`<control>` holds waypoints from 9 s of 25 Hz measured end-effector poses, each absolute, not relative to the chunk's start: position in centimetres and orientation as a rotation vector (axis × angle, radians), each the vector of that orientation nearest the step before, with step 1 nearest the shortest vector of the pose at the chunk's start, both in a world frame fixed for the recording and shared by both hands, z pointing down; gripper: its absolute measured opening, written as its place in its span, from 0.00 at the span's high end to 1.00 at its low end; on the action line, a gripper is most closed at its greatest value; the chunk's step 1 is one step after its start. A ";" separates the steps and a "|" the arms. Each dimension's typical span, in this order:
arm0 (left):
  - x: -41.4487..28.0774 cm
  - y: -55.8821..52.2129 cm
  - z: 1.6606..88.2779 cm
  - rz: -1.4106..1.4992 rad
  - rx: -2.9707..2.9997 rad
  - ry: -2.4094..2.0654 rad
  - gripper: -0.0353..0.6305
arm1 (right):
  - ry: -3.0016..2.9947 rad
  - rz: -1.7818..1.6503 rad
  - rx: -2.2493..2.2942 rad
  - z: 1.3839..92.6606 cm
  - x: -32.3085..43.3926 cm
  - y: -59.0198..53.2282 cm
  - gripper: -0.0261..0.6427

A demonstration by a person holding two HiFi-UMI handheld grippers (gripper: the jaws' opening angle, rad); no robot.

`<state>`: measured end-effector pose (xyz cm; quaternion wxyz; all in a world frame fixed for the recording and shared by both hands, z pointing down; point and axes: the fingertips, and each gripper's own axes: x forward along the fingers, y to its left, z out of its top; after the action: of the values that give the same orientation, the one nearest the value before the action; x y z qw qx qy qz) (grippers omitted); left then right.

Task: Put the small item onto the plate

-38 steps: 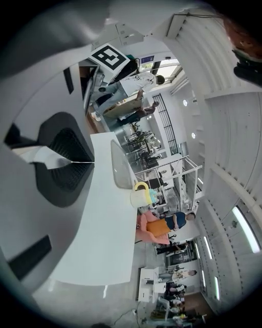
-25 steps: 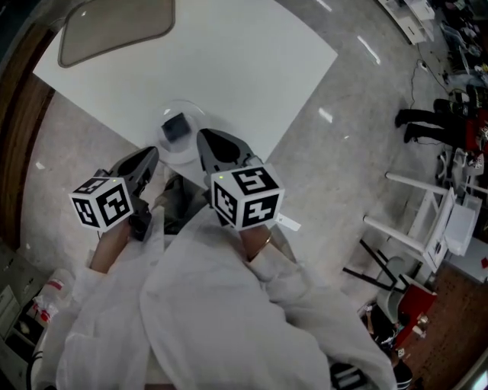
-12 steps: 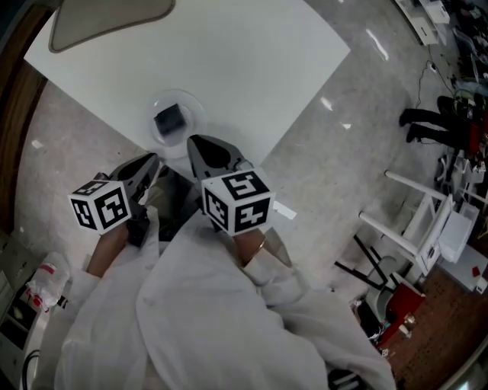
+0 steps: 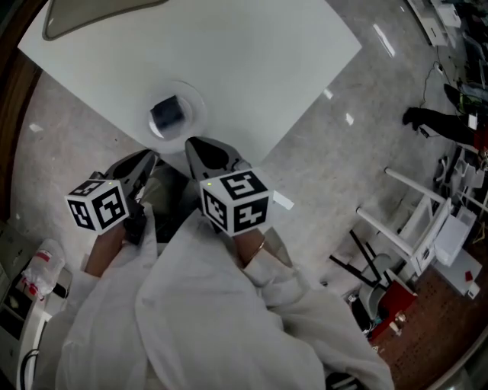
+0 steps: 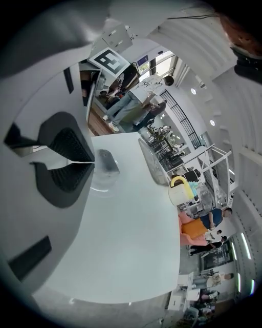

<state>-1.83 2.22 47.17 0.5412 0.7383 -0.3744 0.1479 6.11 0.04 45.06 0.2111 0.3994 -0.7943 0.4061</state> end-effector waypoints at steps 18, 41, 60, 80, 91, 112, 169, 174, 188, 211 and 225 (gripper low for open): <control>-3.0 2.4 47.4 0.255 1.646 -0.939 0.82 | -2.154 1.295 1.115 46.3 7.0 1.3 0.82; -3.0 1.0 47.5 0.185 1.580 -0.919 0.82 | -2.034 1.476 1.178 48.1 7.7 0.2 0.78; -3.5 0.7 47.4 0.123 1.437 -0.943 0.82 | -1.941 1.554 1.170 48.0 7.3 0.5 0.79; -3.7 0.1 47.4 0.245 1.582 -0.995 0.86 | -1.997 1.592 1.236 48.1 7.3 0.2 0.86; -3.8 0.1 46.9 0.260 1.626 -1.029 0.86 | -2.058 1.520 1.216 47.0 7.1 -0.4 0.87; -3.4 -1.0 44.1 0.190 1.725 -1.145 0.86 | -2.245 1.435 1.179 44.6 7.5 -2.2 0.87; -21.8 -24.7 44.6 0.275 1.848 -0.922 0.86 | -2.125 1.437 1.471 44.8 -10.7 -24.1 0.87; -22.2 -26.1 45.5 0.291 1.827 -0.903 0.86 | -2.103 1.451 1.456 45.7 -11.3 -25.5 0.87; -22.7 -28.0 47.3 0.356 1.771 -0.869 0.86 | -2.037 1.542 1.447 47.6 -11.9 -27.4 0.87; -21.7 -26.6 48.1 0.399 1.734 -0.910 0.83 | -1.940 1.434 1.445 48.6 -10.8 -26.6 0.86; -22.7 -25.4 46.4 0.318 1.731 -0.995 0.79 | -2.094 1.406 1.529 44.5 -9.1 -25.6 0.86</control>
<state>-22.66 -25.38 46.40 0.5312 0.7254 -0.4169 0.1335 -9.15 -25.56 44.47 0.0960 0.5160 -0.7066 0.4746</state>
